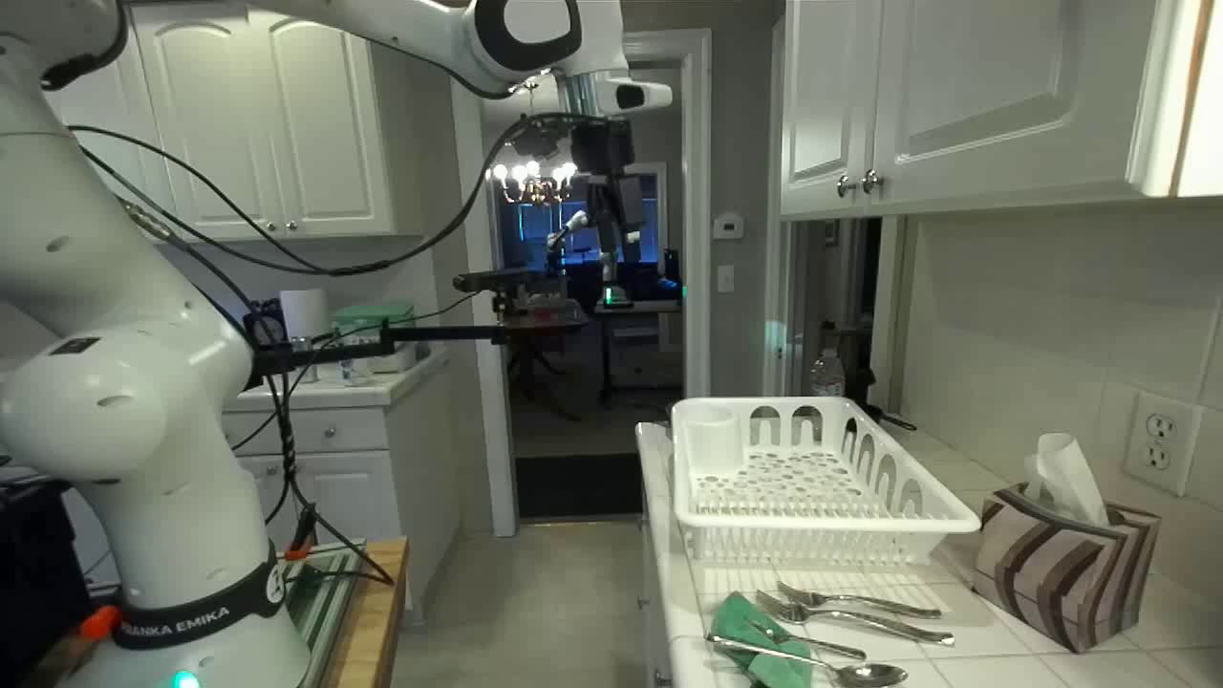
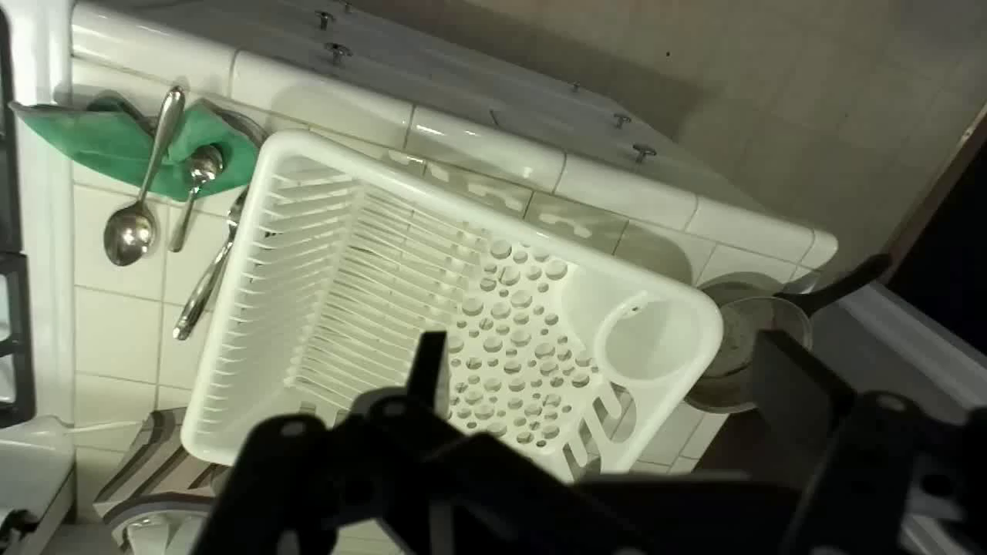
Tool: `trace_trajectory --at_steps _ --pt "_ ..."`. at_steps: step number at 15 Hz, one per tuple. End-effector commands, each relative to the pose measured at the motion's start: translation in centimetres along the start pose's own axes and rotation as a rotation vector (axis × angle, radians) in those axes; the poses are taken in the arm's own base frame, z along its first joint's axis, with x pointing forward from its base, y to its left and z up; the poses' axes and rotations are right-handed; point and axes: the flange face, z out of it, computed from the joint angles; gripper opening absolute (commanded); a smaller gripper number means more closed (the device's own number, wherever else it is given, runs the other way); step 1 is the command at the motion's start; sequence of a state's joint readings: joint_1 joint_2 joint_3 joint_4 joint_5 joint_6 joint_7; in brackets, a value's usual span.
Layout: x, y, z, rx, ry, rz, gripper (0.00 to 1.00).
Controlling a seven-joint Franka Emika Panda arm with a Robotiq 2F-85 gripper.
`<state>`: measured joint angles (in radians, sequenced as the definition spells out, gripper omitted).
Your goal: Put the middle fork in the middle section of the white object
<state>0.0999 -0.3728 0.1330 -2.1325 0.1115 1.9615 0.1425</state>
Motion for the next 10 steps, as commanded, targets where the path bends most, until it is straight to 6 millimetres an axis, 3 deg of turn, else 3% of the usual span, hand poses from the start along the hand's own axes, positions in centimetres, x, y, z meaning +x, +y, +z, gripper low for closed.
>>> trace_trajectory --at_steps 1,5,6,10 --pt "0.0 0.0 -0.1 0.0 -0.001 0.0 1.0" --pt "0.0 0.0 -0.1 0.0 -0.001 0.0 1.0" --pt "0.8 0.5 0.3 -0.032 0.047 0.081 1.0" --pt "3.9 6.2 3.1 -0.079 0.107 0.301 1.0"
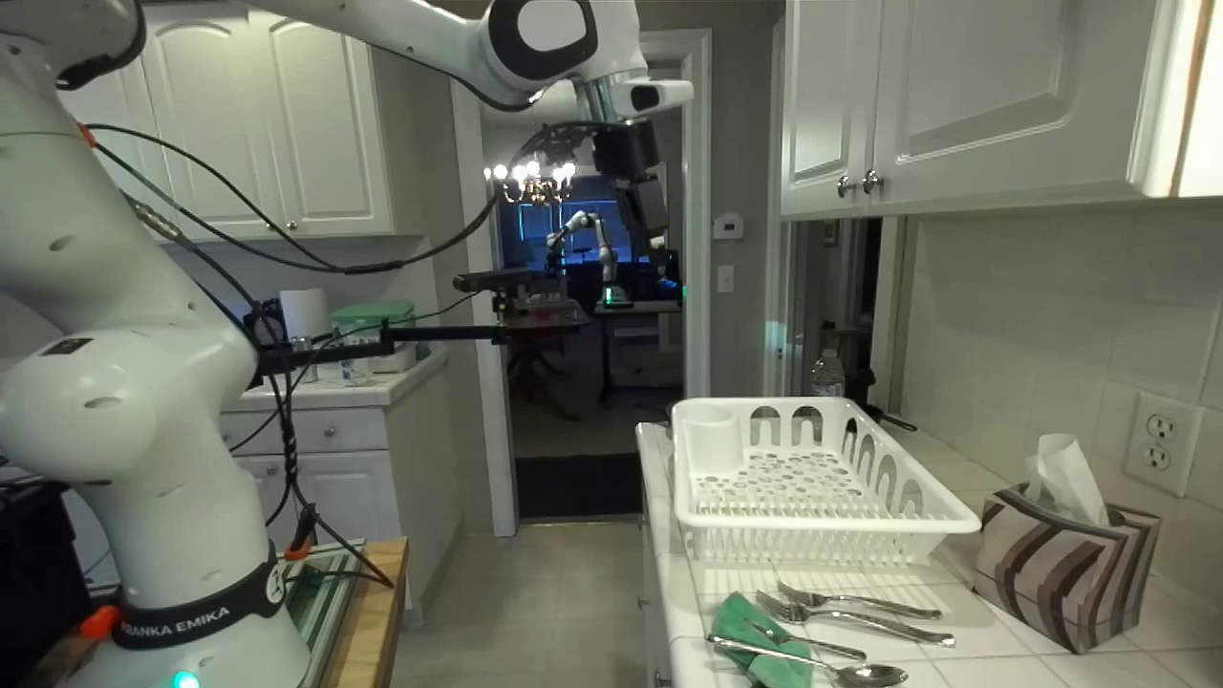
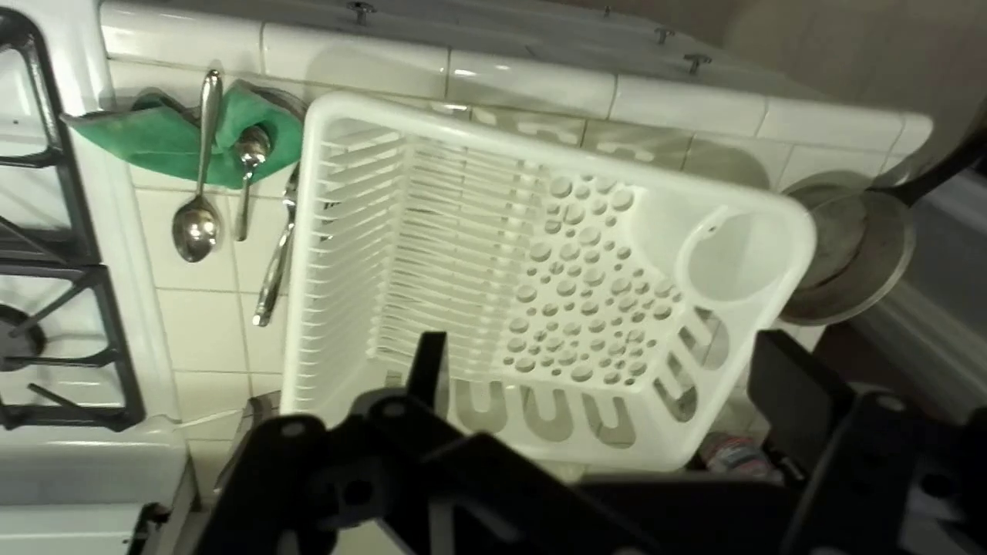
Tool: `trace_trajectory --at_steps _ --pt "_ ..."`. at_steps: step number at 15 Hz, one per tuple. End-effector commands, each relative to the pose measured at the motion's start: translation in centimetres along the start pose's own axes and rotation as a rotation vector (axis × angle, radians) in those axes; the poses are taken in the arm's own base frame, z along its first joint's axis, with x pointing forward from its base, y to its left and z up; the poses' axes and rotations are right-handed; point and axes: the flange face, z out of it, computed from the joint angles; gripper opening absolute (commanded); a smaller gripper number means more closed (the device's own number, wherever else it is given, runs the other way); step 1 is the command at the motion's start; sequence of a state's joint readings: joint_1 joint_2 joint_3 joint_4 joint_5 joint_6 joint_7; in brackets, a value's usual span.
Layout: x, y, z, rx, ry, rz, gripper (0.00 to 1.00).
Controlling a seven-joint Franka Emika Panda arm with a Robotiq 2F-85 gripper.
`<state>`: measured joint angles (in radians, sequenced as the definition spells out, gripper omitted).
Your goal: Put the middle fork in the middle section of the white object
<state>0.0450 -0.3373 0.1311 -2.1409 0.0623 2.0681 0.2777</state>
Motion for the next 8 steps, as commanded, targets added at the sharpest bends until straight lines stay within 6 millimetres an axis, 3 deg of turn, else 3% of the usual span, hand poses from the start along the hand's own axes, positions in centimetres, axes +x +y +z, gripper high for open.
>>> trace_trajectory --at_steps 1,8 --pt "3.1 4.2 3.2 -0.056 0.038 0.183 1.0" --pt "6.6 11.3 7.7 -0.138 0.106 0.559 1.0"
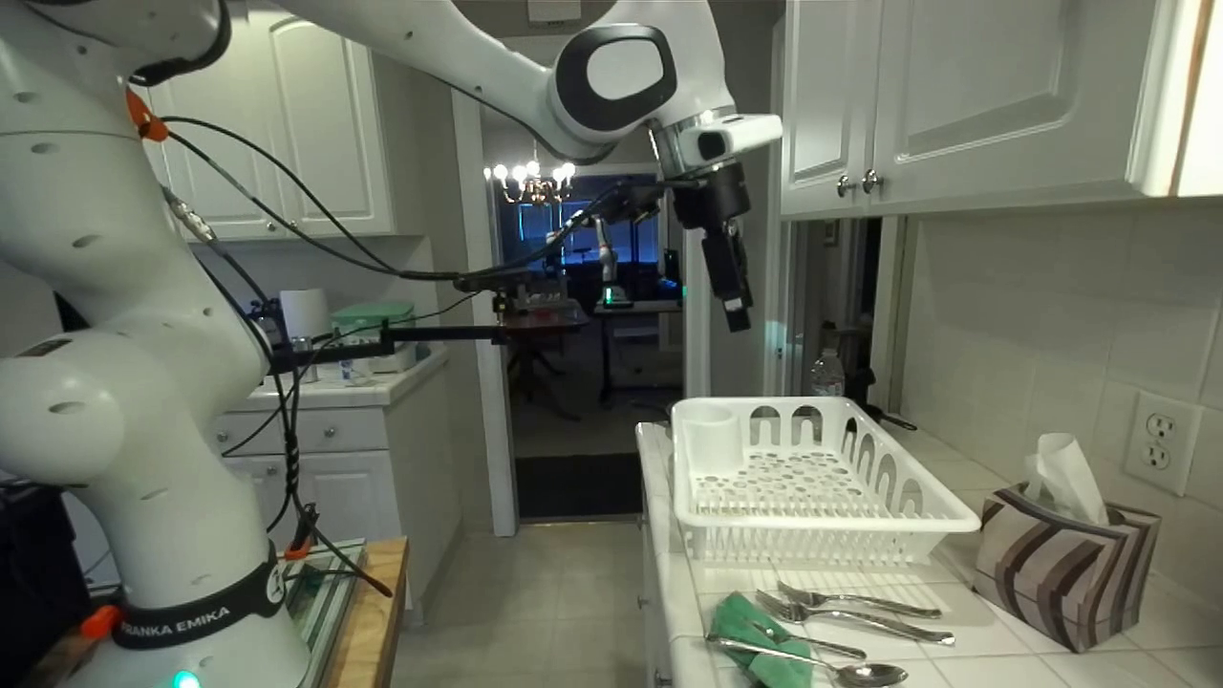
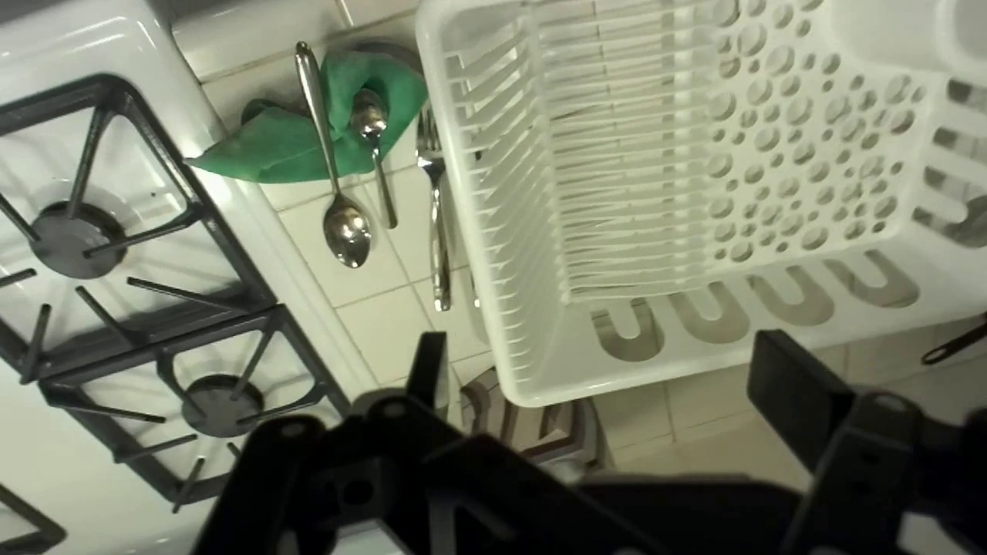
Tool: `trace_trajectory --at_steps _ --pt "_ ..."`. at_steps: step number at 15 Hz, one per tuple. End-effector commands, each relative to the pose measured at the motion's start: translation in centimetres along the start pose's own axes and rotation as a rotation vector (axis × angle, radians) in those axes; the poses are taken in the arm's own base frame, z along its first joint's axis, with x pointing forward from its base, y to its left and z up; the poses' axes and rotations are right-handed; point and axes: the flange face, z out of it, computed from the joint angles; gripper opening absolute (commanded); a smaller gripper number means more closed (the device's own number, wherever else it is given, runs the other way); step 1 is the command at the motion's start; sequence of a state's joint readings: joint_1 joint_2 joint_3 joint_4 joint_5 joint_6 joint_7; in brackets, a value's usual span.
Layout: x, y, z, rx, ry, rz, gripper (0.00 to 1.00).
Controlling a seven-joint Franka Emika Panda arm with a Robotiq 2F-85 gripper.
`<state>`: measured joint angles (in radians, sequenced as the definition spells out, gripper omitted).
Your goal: Put the middle fork in the middle section of the white object
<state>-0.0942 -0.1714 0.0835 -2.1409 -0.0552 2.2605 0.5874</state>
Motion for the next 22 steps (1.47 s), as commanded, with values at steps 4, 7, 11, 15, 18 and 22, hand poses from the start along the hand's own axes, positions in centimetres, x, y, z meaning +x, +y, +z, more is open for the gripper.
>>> trace_trajectory --at_steps 4,7,11,15,18,22 --pt "3.1 3.5 3.3 -0.088 0.05 0.297 1.0" --pt "3.9 5.4 4.8 -0.099 0.055 0.368 1.0" --pt "4.1 6.3 5.2 -0.106 0.033 0.375 1.0" --pt "3.7 6.0 5.5 -0.115 0.036 0.308 1.0" --pt "5.0 7.1 7.2 -0.15 0.024 0.322 1.0" --pt "6.7 9.1 9.8 -0.147 0.033 0.343 1.0"
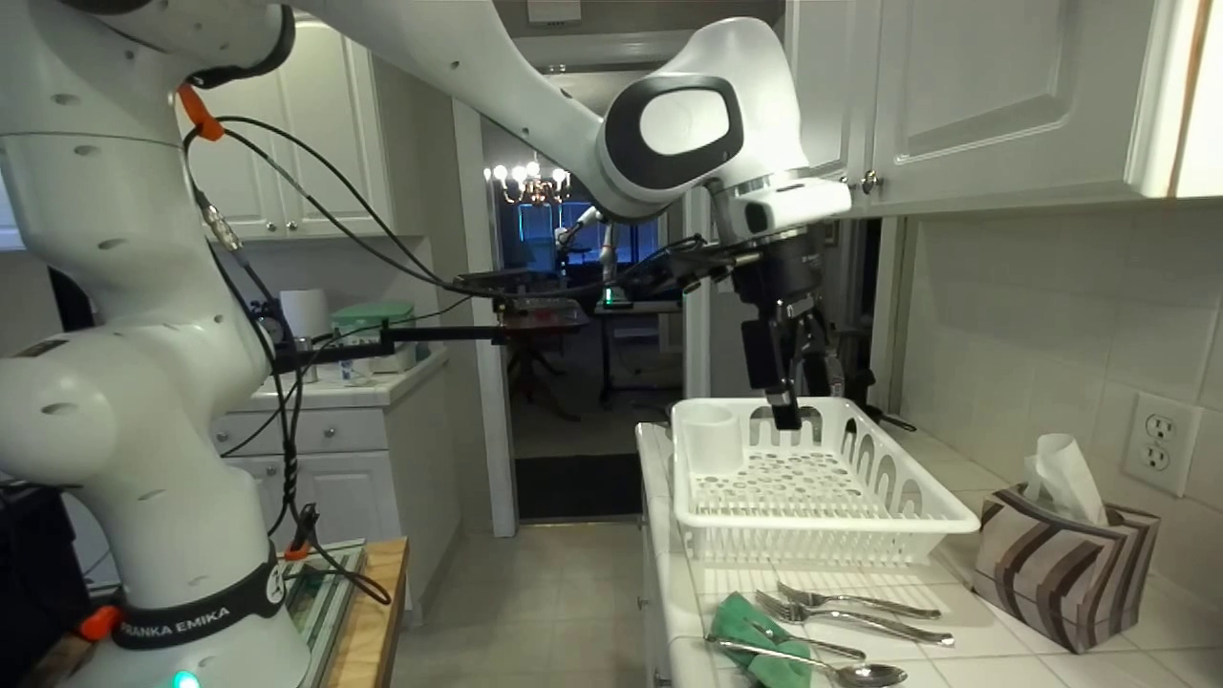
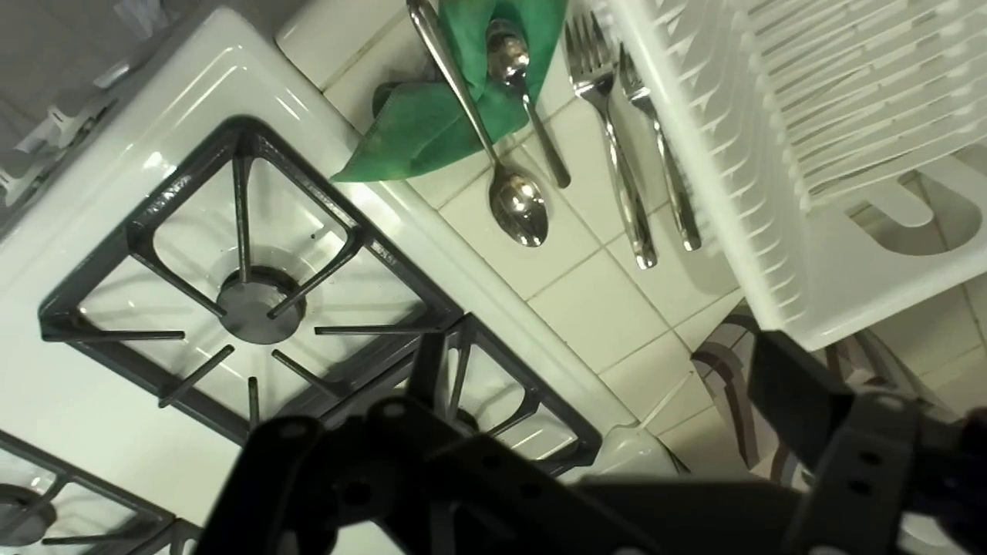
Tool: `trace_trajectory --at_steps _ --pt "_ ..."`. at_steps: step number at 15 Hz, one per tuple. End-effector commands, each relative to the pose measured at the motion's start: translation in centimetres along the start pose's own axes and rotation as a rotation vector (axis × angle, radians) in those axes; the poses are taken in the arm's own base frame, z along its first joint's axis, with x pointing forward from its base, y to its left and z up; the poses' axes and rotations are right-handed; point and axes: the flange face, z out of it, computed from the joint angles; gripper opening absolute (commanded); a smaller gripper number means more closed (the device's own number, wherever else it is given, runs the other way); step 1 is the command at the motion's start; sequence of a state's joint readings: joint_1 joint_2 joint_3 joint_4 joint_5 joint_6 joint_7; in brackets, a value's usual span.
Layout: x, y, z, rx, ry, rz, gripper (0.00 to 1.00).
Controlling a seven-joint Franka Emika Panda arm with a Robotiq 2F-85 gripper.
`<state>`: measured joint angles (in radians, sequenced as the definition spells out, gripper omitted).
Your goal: Put the middle fork in the middle section of the white object
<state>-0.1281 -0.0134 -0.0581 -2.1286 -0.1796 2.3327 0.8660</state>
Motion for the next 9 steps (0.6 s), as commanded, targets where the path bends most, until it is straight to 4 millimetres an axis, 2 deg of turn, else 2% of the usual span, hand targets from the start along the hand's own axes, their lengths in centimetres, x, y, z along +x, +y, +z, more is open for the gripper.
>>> trace_trajectory --at_steps 1,9 --pt "2.3 0.1 2.6 0.009 0.039 -0.021 1.0" --pt "4.8 0.1 9.2 0.048 0.091 -0.182 1.0"
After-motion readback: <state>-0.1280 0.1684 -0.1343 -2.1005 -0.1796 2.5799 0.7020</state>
